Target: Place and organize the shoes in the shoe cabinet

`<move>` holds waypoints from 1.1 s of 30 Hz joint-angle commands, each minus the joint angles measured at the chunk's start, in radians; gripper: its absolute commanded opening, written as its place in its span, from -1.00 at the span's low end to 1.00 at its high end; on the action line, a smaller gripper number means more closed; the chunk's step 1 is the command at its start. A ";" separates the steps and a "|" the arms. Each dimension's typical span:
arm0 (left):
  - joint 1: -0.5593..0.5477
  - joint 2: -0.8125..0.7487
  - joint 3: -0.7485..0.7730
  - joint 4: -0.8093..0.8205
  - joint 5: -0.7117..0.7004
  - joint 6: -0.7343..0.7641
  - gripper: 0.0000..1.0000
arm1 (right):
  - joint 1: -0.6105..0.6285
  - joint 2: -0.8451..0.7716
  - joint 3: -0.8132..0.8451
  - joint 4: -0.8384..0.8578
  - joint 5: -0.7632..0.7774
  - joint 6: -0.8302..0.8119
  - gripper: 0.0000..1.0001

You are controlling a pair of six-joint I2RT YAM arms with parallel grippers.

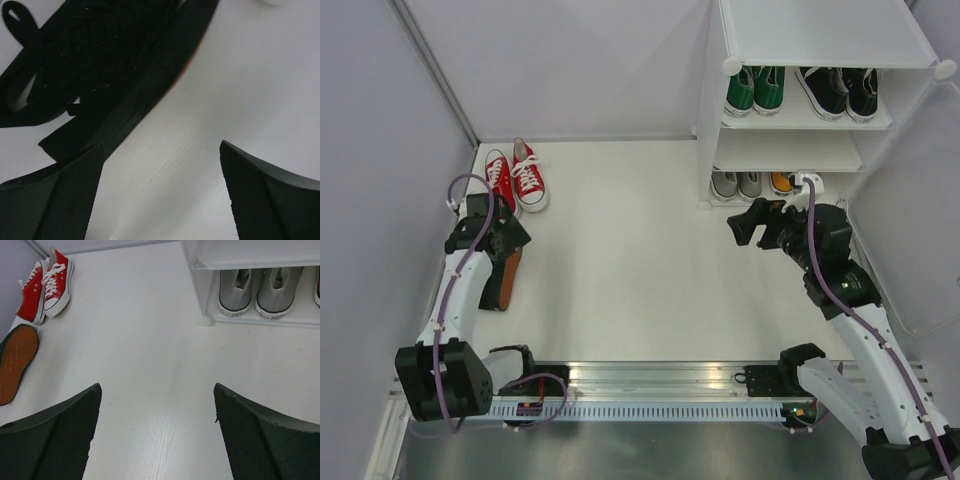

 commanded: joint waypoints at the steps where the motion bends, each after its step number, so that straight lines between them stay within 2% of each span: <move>1: 0.081 0.043 -0.021 -0.022 -0.041 0.006 0.99 | 0.044 -0.029 -0.016 0.010 -0.015 -0.038 0.92; 11: 0.087 0.219 -0.041 0.024 0.093 0.048 0.95 | 0.094 -0.069 -0.073 0.036 -0.014 -0.056 0.90; 14: 0.023 0.201 -0.075 0.023 0.126 0.037 0.86 | 0.099 -0.075 -0.080 0.041 -0.007 -0.062 0.90; 17: -0.086 0.157 -0.099 0.024 0.210 -0.017 0.83 | 0.100 -0.072 -0.073 0.036 -0.006 -0.065 0.90; 18: -0.153 0.135 -0.102 0.024 0.215 -0.043 0.82 | 0.100 -0.068 -0.071 0.033 -0.006 -0.064 0.90; 22: -0.281 0.091 -0.095 0.018 0.242 -0.092 0.81 | 0.100 -0.063 -0.073 0.032 -0.004 -0.064 0.90; 28: -0.265 0.034 -0.058 -0.028 0.117 -0.072 0.81 | 0.100 -0.060 -0.079 0.027 -0.010 -0.056 0.90; 33: -0.130 0.048 -0.020 -0.049 0.088 0.011 0.79 | 0.102 -0.062 -0.086 0.027 -0.017 -0.056 0.89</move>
